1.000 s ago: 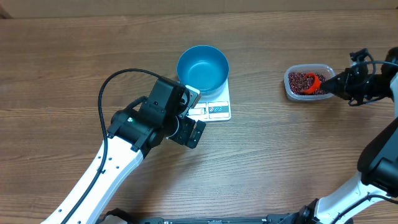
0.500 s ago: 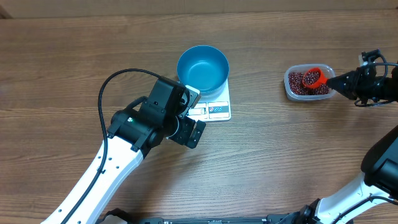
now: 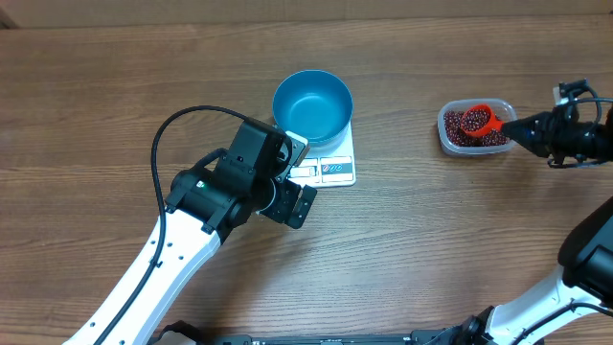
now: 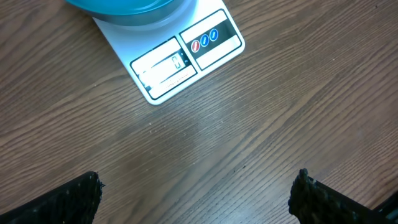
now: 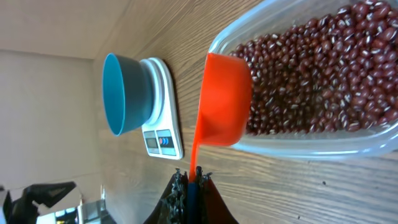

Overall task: Scoop item into bowl and weigh 150g on scale
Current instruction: 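Drag the scoop through the beans with the right gripper to fill it, then carry the filled scoop with the right gripper over the teal bowl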

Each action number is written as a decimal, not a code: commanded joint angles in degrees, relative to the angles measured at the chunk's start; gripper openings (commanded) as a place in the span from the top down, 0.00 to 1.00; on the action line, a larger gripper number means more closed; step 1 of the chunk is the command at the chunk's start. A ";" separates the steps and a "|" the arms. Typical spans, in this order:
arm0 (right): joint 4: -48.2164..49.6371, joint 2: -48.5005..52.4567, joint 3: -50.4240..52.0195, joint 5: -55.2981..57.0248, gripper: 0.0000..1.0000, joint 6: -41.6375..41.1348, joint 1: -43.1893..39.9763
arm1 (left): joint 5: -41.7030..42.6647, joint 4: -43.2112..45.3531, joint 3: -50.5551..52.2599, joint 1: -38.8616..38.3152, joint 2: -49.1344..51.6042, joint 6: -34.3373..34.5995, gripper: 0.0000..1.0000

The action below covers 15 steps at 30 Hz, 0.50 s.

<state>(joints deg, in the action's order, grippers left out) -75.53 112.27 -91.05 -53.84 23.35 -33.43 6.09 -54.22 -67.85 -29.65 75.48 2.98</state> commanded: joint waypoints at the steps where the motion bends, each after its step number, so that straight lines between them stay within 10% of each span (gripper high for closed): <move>1: -1.55 0.74 0.46 -3.37 0.97 4.22 -0.22 | 0.96 0.09 -0.15 -0.28 -0.17 -0.04 0.00; 15: -2.43 0.68 0.46 -14.05 0.96 5.68 1.33 | 0.96 0.09 -0.15 -0.28 -0.17 -0.04 0.01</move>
<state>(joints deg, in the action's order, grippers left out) -77.67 112.27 -91.05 -62.48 27.77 -32.42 6.07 -54.22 -67.85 -29.65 75.48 2.98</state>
